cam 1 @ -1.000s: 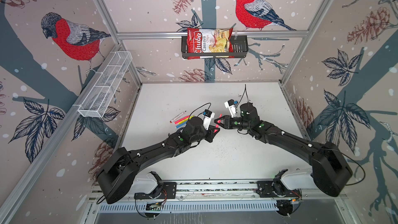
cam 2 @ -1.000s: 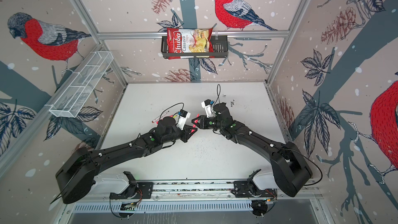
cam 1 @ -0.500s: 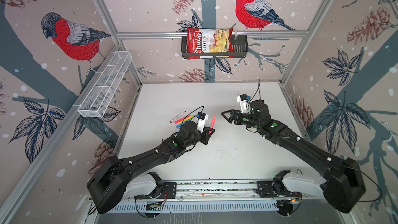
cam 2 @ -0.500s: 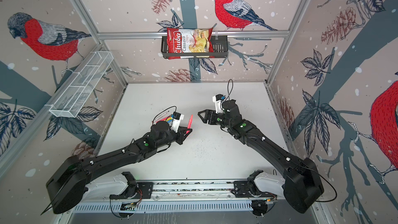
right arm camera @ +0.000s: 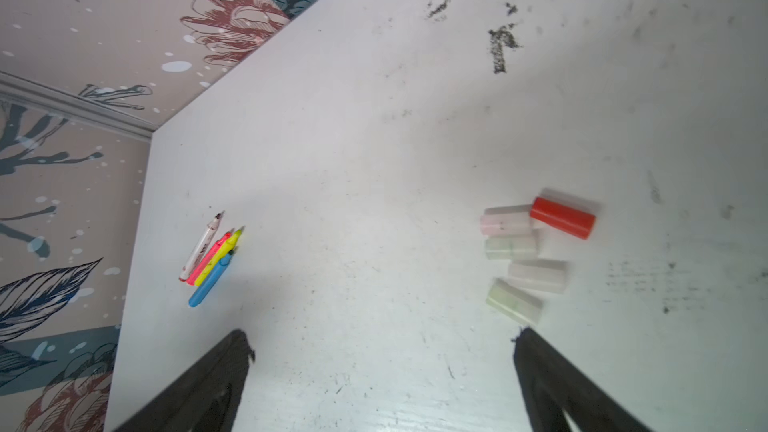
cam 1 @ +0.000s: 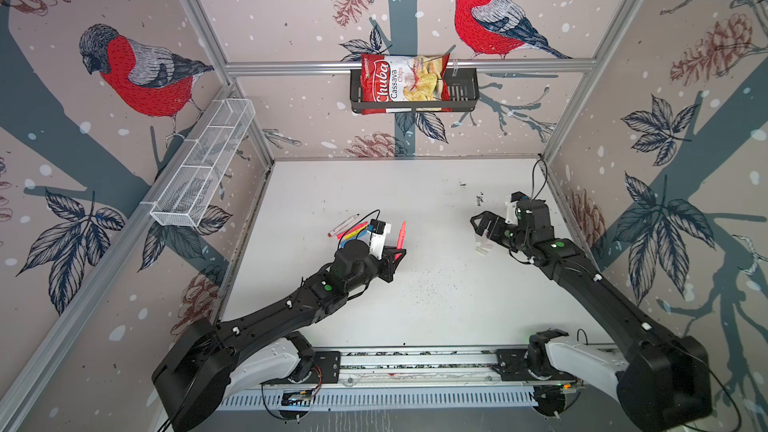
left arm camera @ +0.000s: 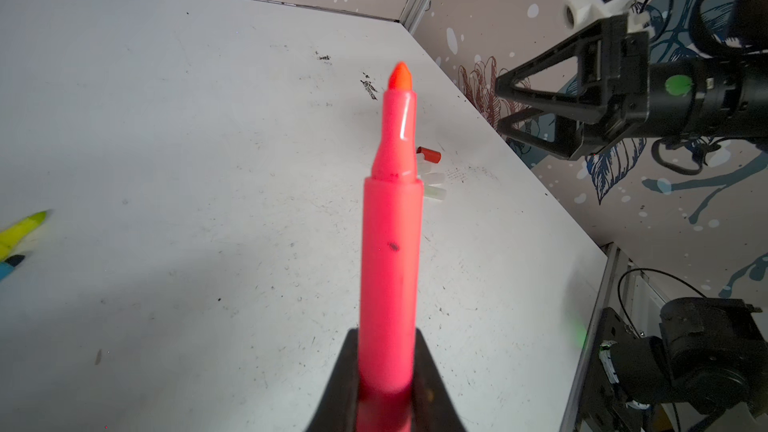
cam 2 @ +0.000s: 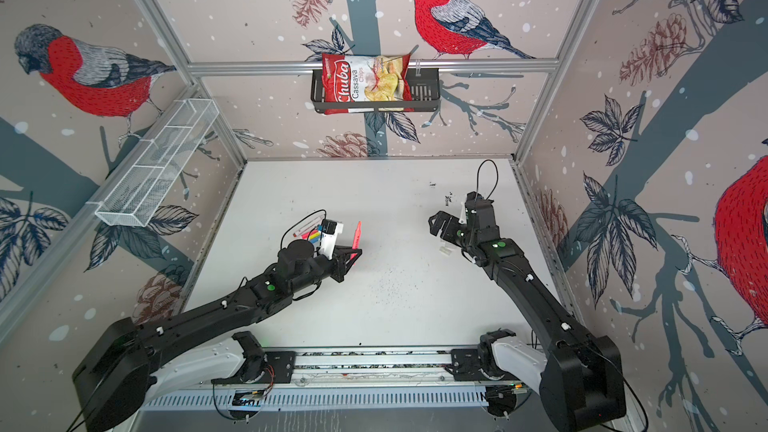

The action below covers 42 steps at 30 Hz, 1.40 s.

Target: Insert the pens into the pen caps

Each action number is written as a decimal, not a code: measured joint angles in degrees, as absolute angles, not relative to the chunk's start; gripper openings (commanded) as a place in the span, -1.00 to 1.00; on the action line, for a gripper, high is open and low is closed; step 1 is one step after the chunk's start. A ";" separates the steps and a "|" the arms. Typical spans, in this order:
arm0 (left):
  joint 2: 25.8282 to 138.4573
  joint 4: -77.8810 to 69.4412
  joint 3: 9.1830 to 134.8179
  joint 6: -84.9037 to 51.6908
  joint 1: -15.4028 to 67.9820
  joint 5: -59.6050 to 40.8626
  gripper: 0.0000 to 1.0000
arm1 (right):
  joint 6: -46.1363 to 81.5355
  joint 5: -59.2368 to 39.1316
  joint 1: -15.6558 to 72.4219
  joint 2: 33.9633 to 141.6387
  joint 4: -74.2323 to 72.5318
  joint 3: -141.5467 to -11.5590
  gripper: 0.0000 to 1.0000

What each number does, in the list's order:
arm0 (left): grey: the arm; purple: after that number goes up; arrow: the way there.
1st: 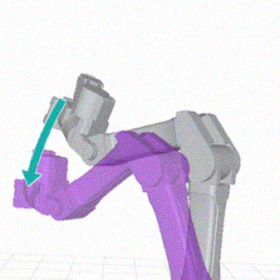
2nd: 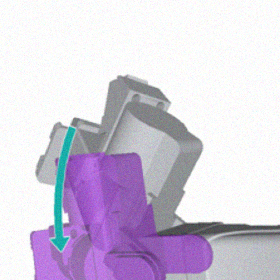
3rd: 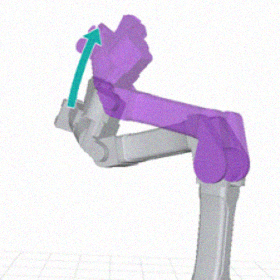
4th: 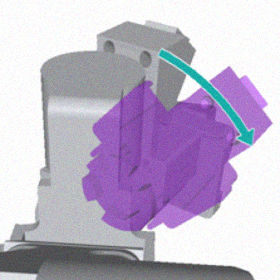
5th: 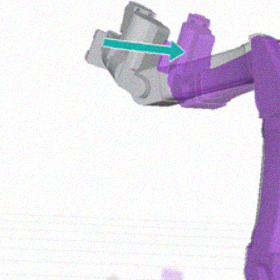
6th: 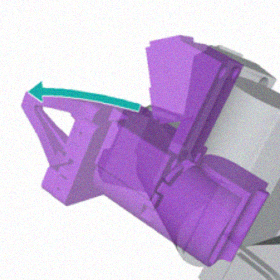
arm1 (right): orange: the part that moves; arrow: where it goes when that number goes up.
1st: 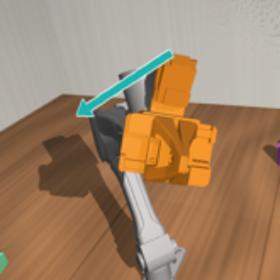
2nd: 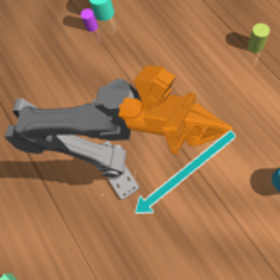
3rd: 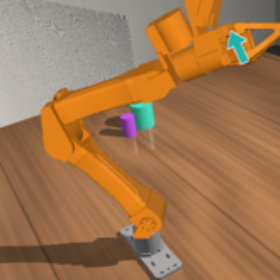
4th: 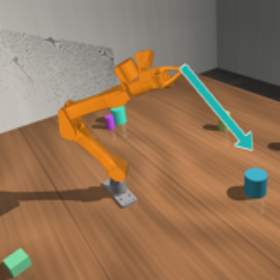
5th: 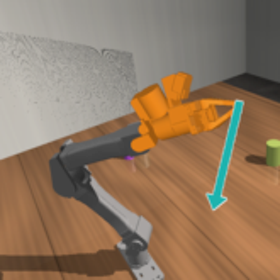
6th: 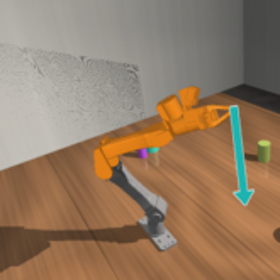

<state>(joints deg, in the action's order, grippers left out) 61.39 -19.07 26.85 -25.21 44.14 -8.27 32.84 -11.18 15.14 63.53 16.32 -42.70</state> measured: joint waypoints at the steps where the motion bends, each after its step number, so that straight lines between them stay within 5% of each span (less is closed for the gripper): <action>1: 61.19 -19.07 26.65 -25.23 44.12 -8.12 -1.00 | 32.62 -11.20 14.44 63.99 16.84 -42.28 0.97; 42: 57.60 -18.68 24.97 -26.52 44.10 -4.34 -1.00 | 28.01 -12.86 14.22 83.55 12.93 -39.97 0.80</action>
<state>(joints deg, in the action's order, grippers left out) 57.60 -18.68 24.97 -26.52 44.10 -4.34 28.01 -12.86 14.22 83.55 12.93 -39.97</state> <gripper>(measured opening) 0.175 0.901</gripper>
